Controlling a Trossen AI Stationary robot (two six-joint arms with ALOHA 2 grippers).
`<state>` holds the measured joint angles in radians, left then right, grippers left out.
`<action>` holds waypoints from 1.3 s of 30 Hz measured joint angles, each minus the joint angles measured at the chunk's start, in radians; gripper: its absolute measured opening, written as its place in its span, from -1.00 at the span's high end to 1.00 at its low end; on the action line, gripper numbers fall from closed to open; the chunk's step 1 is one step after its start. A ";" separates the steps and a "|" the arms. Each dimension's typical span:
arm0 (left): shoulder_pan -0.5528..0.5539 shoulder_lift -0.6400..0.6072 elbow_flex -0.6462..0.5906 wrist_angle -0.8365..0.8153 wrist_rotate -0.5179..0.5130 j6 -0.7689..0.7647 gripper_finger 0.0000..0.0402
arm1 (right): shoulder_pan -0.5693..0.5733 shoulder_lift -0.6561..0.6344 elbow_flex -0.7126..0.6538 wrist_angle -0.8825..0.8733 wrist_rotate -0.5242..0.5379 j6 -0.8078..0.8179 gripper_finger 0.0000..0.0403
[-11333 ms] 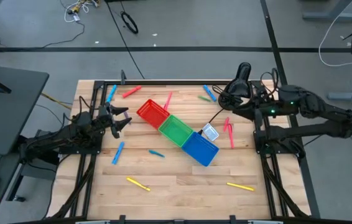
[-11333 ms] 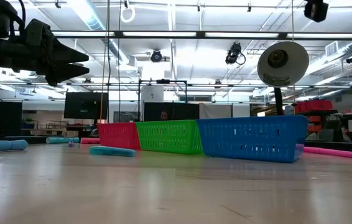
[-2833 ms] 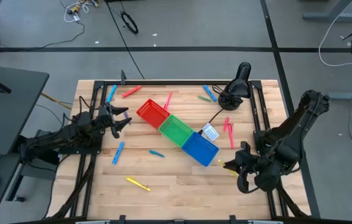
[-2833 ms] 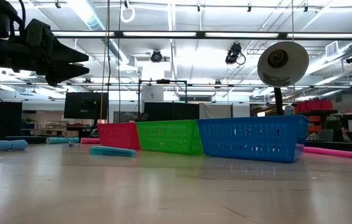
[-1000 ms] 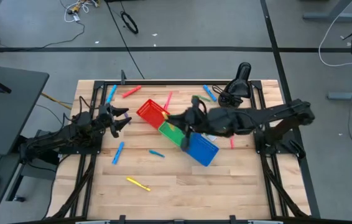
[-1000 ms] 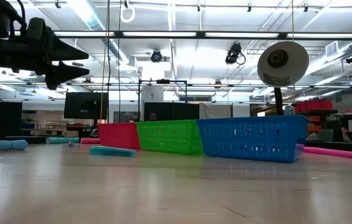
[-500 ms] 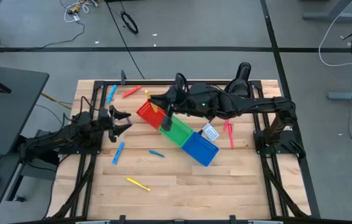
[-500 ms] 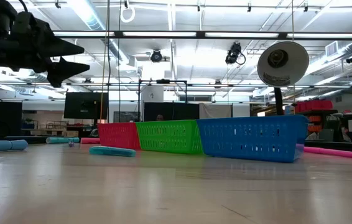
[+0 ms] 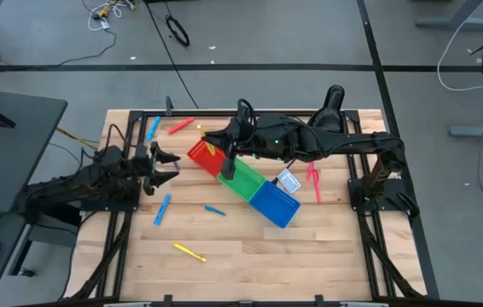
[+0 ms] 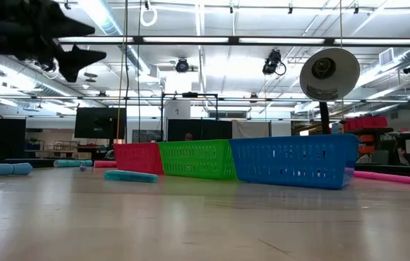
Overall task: Pick & Place Markers
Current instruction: Put the right yellow marker pen into the red bin
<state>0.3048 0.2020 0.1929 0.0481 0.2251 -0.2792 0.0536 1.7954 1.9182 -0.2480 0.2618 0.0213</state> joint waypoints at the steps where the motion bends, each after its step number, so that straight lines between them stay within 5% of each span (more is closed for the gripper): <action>1: -0.002 0.027 0.021 -0.001 0.018 0.017 -0.45 | 0.000 0.000 0.000 -0.002 -0.009 0.001 0.98; 5: -0.014 0.145 0.126 -0.003 0.015 0.121 -0.45 | -0.002 0.000 0.000 -0.001 -0.045 0.017 0.98; 12: -0.017 0.309 0.352 0.002 -0.142 0.233 -0.45 | -0.002 0.000 0.000 -0.010 -0.069 0.023 0.99; 23: -0.017 0.487 0.593 0.000 -0.084 0.385 -0.45 | -0.002 -0.001 0.000 -0.010 -0.124 0.042 0.99; 33: -0.017 0.661 0.809 0.002 0.087 0.125 -0.45 | -0.002 -0.001 0.000 -0.012 -0.144 0.018 0.99; 39: -0.017 0.737 0.893 -0.059 0.128 0.106 -0.45 | -0.002 -0.002 0.000 -0.025 -0.147 -0.006 0.99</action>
<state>0.2874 0.9387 1.0859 -0.0108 0.3531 -0.1734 0.0521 1.7939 1.9182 -0.2729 0.1150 0.0150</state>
